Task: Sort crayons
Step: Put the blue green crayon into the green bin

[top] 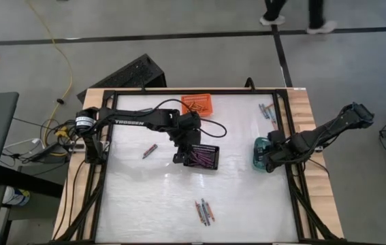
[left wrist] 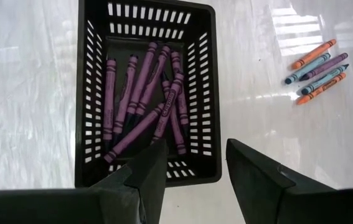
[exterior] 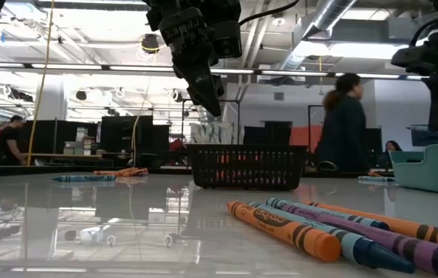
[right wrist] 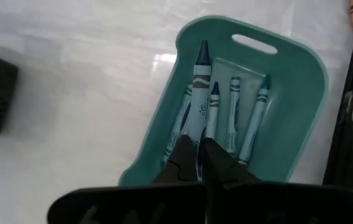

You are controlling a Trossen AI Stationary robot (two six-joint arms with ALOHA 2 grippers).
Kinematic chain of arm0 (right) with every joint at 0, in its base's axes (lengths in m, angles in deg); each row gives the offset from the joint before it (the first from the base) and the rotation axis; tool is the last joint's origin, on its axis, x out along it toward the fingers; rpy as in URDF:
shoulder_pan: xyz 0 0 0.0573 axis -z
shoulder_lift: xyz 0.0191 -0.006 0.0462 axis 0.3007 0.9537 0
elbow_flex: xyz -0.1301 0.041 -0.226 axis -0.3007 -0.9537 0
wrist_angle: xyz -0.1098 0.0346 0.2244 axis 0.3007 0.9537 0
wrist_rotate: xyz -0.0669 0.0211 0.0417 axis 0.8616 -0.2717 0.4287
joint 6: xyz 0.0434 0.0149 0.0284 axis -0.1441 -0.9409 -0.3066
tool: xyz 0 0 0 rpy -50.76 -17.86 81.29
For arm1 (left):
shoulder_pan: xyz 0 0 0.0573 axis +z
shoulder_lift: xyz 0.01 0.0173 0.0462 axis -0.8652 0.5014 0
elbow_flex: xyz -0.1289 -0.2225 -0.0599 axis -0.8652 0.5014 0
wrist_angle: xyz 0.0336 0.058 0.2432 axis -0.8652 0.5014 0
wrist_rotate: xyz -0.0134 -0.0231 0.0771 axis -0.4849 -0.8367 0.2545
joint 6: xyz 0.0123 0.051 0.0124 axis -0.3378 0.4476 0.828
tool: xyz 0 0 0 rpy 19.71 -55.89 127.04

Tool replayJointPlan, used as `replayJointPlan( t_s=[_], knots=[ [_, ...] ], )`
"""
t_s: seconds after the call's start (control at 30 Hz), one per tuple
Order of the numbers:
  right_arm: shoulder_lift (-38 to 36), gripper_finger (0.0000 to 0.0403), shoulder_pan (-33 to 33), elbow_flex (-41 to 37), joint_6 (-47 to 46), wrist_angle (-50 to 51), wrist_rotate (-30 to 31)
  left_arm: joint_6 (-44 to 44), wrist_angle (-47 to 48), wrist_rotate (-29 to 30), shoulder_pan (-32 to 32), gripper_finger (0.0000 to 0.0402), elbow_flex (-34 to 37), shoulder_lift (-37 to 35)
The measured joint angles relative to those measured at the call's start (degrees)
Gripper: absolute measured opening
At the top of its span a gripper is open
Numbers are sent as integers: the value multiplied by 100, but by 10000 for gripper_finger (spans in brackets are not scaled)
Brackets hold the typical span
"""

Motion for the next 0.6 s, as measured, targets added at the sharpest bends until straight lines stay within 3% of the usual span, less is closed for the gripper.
replayJointPlan(
  t_s=[0.3,0.6],
  knots=[
    [54,18,115,0,65,-10,-127,-7,4,2,0,153,0,0],
    [52,72,269,5,154,-15,-128,-76,89,0,1,153,0,0]
  ],
)
